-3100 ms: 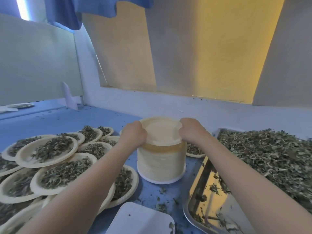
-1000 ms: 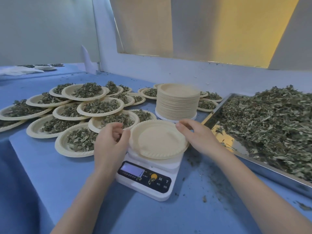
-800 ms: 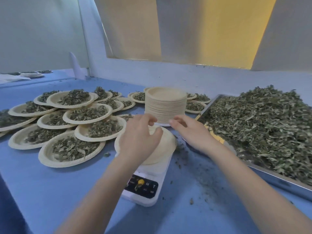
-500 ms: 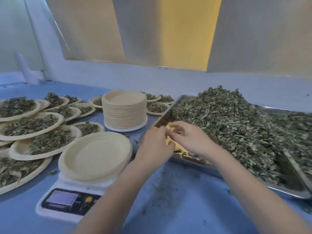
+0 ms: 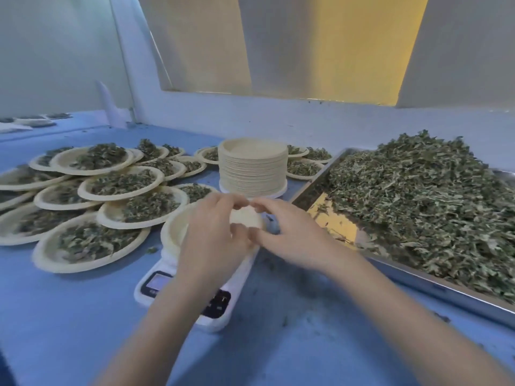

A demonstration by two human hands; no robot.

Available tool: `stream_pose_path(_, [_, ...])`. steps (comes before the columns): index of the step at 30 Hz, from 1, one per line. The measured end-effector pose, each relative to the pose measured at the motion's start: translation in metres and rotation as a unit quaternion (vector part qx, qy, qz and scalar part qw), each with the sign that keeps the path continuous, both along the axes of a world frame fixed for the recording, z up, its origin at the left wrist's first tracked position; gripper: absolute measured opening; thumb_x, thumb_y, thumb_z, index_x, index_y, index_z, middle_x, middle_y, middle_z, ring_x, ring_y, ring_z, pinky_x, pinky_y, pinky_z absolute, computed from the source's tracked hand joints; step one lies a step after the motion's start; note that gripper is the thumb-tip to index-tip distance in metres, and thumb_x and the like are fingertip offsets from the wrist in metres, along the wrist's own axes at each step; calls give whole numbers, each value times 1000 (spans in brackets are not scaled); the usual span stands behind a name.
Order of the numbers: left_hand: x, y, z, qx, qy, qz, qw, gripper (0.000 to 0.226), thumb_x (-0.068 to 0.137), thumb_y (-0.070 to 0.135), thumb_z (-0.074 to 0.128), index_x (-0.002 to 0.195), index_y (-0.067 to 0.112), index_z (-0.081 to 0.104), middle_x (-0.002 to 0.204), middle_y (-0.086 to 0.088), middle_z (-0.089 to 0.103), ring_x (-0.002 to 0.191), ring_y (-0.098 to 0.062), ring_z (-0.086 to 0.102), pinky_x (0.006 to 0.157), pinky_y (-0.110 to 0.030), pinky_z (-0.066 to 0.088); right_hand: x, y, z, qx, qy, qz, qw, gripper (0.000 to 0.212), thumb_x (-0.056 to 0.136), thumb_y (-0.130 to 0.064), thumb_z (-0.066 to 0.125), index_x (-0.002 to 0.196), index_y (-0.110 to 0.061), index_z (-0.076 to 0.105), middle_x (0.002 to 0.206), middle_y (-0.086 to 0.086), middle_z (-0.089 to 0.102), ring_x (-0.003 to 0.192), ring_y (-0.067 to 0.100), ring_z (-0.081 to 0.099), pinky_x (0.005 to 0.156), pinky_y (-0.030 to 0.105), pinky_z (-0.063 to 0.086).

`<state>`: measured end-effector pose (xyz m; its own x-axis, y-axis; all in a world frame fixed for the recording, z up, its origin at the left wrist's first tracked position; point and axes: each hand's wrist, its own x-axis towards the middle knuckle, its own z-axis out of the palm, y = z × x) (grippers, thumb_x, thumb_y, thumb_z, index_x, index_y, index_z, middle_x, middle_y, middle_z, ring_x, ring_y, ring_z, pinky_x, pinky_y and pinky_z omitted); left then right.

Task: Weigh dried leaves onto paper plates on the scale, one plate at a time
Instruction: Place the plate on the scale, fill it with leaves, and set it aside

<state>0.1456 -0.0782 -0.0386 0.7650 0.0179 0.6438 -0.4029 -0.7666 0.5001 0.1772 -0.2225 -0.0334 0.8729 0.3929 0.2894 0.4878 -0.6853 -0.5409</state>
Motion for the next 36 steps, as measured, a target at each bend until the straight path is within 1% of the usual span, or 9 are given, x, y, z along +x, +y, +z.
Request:
stream_pose_path(3, [-9,33,-7,-74,-14,100,992,33,78,-5,53,104,11,64,102,1,58,101,-22,52,88,-30,39,-8,24,-9,-120,-40,32,991,83,75,-63,64,143,-25,35,149,-4,31,138,13,19,114,36,11])
stream_pose_path(5, [-12,46,-13,-99,-21,139,985,30,80,-4,53,104,10,64,99,1,57,99,-23,52,87,-34,39,-11,32,-15,-168,-41,53,984,98,70,-70,64,148,-27,24,156,-6,12,143,9,0,115,36,-5])
stream_pose_path(8, [-14,50,-24,-94,-27,152,984,28,81,-5,54,105,5,64,101,-7,60,99,-27,51,89,-38,40,-11,32,-21,-218,-41,60,973,109,66,-73,64,150,-29,11,158,-7,-7,142,9,-17,113,37,-17])
stream_pose_path(11, [-12,52,-30,-125,-34,154,980,30,81,-5,52,106,5,64,102,-8,58,99,-27,52,89,-40,41,-10,32,-21,-241,-30,51,969,115,63,-75,64,151,-30,5,158,-7,-15,141,9,-23,113,39,-19])
stream_pose_path(15, [-11,64,-32,-211,-44,177,960,29,82,-1,48,103,13,62,98,0,56,97,-21,52,85,-34,42,-9,36,-17,-293,-36,37,955,123,62,-77,63,150,-31,-10,155,-3,-27,138,12,-30,111,41,-21])
stream_pose_path(22, [-12,83,-39,-326,1,203,923,24,86,5,46,97,24,57,100,0,59,85,-13,51,75,-24,36,-22,43,-9,-335,-58,86,936,105,79,-62,60,149,-33,-13,155,2,-27,140,19,-29,113,42,-18])
stream_pose_path(27, [-13,85,-40,-332,22,199,922,23,85,5,48,96,23,57,99,2,60,89,-17,53,80,-30,40,-22,41,-5,-299,-8,89,950,109,77,-62,62,149,-34,-15,155,-3,-25,141,14,-25,115,39,-15])
stream_pose_path(32, [-15,83,-42,-320,29,192,927,25,84,6,49,98,24,58,101,2,58,78,-1,51,77,-25,35,-20,37,-10,-236,0,92,967,113,71,-63,67,149,-36,-10,156,-8,-17,142,7,-18,116,35,-11])
stream_pose_path(36, [-17,76,-38,-251,2,199,947,25,83,1,50,102,15,59,97,0,56,82,-16,51,76,-28,36,-19,34,-9,-213,30,107,971,110,72,-61,69,150,-36,-5,156,-12,-15,140,2,-16,116,32,-10])
